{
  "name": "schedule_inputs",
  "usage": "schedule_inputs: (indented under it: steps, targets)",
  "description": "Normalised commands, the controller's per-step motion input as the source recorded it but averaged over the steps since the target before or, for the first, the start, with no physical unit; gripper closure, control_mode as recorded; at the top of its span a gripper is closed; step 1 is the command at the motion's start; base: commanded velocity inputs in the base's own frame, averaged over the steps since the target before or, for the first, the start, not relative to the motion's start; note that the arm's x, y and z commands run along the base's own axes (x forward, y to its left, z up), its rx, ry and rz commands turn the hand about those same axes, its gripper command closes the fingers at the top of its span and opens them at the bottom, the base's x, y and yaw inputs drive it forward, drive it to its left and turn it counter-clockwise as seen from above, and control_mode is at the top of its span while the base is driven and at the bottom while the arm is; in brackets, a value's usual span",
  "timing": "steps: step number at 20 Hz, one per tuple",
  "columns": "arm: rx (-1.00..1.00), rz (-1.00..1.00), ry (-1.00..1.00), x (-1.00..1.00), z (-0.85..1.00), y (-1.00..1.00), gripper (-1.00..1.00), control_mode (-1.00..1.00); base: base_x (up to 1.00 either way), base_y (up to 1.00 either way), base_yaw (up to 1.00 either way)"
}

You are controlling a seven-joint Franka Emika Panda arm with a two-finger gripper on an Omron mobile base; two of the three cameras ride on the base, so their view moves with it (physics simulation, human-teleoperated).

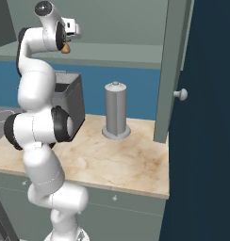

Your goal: Retrieve the shaker from the cabinet and place it next the steak on a plate on the dining table.

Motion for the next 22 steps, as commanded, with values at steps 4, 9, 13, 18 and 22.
schedule_inputs:
  steps: [4,9,13,18,22]
  targets:
    - [0.0,0.0,-0.03,-0.24,0.0,-0.04,1.0,-1.0,0.0,0.0,0.0]
    - [0.0,0.0,-0.19,-0.97,0.0,-0.28,1.0,-1.0,0.0,0.0,0.0]
    - [0.0,0.0,-0.21,-1.0,0.0,-0.4,1.0,-1.0,0.0,0.0,0.0]
    - [0.0,0.0,-0.18,-1.0,-0.02,-0.5,1.0,-1.0,0.0,0.0,0.0]
    - [0.0,0.0,-0.1,-1.0,-0.03,-0.47,1.0,-1.0,0.0,0.0,0.0]
